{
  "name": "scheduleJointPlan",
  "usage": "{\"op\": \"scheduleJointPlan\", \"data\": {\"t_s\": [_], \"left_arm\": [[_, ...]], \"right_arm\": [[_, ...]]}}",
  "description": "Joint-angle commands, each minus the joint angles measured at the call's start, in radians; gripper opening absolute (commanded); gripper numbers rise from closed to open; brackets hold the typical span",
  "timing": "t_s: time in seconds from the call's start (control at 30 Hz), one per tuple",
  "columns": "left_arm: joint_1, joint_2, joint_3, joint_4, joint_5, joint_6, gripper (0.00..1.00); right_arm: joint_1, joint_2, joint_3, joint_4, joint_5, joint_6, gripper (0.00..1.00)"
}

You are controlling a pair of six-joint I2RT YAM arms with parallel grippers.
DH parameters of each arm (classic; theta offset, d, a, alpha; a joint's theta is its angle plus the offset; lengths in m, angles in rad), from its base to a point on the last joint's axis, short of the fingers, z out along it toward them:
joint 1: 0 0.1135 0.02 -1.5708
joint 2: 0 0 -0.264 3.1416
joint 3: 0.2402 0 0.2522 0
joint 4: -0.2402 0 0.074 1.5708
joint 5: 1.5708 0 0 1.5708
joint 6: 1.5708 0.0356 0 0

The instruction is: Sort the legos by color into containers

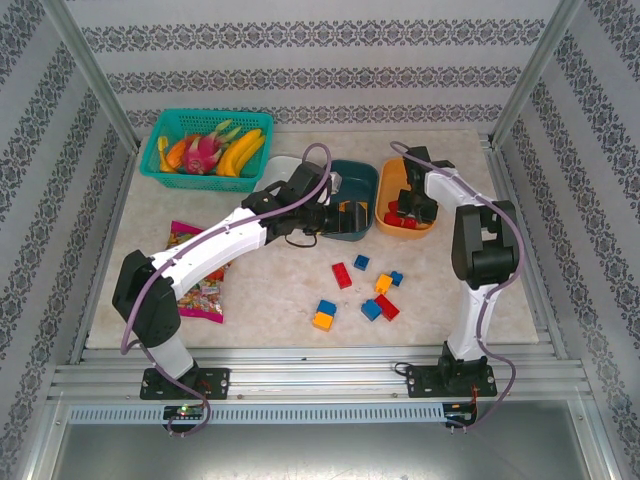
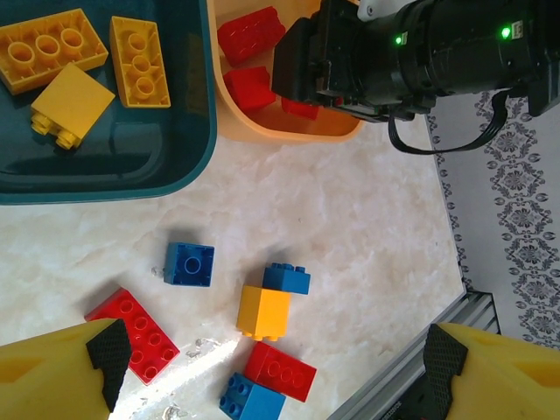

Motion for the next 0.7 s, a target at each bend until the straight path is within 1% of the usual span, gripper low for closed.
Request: {"op": "scheduleJointPlan", "data": {"t_s": [0.0,0.1,0.23,0.4,0.5,0.57,0.67], "left_arm": [[-0.019,-0.004,-0.014,0.001,-0.008,0.012,0.89],[-0.019,-0.023,-0.032,-0.025,-0.021,0.011,0.89],[-0.021,-0.056,-0.059,-0.102,-0.069,-0.004,0.89],[-0.020,-0.120,-0.137,-0.135,-0.095,-0.053,0.88],[-0.021,-0.153,-0.185,-0.153,-0.115,-0.089,0.88],[-0.022,-0.173,-0.213,-0.161,-0.126,-0.109,0.88],[-0.022,-0.203,-0.255,-0.185,-0.138,-0.138,0.88]], "right_arm": [[-0.001,-0.015,0.045,-0.037,0.012,-0.009,0.58],[0.012,-0.069,0.061,-0.044,0.002,-0.019,0.63],[0.040,-0.177,0.098,-0.064,-0.013,-0.029,0.62],[0.114,-0.405,0.083,-0.043,-0.033,-0.054,0.62],[0.165,-0.556,0.027,-0.035,-0.033,-0.053,0.62],[0.195,-0.669,-0.048,-0.014,-0.060,-0.039,0.62],[0.268,-0.832,-0.184,-0.004,-0.075,-0.007,0.62]]}}
